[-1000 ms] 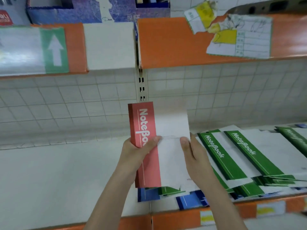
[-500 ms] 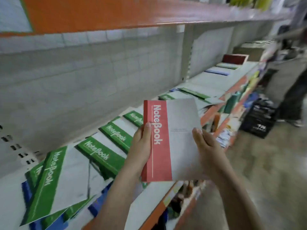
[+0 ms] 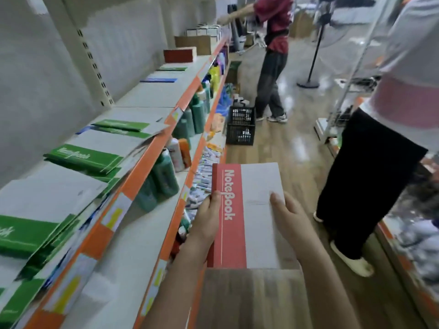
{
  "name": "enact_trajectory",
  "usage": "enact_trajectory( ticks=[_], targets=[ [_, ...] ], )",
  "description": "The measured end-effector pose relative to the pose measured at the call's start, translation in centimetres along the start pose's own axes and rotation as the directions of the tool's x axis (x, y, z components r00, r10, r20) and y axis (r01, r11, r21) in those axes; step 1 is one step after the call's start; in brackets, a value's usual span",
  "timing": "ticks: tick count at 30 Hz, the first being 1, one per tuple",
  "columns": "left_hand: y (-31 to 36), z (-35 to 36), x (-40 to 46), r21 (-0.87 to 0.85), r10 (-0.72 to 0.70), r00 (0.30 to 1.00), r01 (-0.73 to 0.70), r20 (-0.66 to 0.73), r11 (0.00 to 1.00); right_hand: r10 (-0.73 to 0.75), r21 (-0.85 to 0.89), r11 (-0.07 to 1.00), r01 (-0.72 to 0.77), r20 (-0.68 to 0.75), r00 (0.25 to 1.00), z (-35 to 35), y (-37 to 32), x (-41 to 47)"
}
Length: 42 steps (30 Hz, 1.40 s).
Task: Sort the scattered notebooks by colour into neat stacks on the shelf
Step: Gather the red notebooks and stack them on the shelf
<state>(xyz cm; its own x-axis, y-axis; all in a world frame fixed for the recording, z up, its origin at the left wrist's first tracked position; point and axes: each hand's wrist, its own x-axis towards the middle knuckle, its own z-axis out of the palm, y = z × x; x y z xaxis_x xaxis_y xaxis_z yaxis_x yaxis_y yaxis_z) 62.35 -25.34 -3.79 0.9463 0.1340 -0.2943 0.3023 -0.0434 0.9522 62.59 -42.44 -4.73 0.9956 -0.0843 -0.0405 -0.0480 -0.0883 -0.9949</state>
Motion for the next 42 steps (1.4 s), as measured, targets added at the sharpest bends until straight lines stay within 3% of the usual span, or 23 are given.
enact_trajectory(
  ticks=[18, 26, 33, 42],
  targets=[
    [2.9, 8.1, 15.9, -0.049, -0.012, 1.000, 0.011, -0.005, 0.999, 0.055, -0.020, 0.998, -0.053, 0.107, 0.993, -4.8, 0.9, 17.5],
    [4.1, 9.2, 24.7, -0.051, -0.044, 0.999, 0.043, -0.015, 0.998, 0.098, -0.027, 0.995, -0.096, 0.115, 0.988, -3.7, 2.0, 26.9],
    [9.6, 9.1, 36.4, -0.054, 0.052, 0.998, -0.054, -0.035, 0.997, 0.088, -0.012, 0.996, -0.087, 0.112, 0.990, -1.3, -0.4, 39.1],
    [15.2, 9.9, 49.3, -0.110, 0.045, 0.998, -0.048, -0.033, 0.993, 0.093, 0.001, 0.996, -0.093, 0.088, 0.992, 0.5, -2.4, 52.6]
  ],
)
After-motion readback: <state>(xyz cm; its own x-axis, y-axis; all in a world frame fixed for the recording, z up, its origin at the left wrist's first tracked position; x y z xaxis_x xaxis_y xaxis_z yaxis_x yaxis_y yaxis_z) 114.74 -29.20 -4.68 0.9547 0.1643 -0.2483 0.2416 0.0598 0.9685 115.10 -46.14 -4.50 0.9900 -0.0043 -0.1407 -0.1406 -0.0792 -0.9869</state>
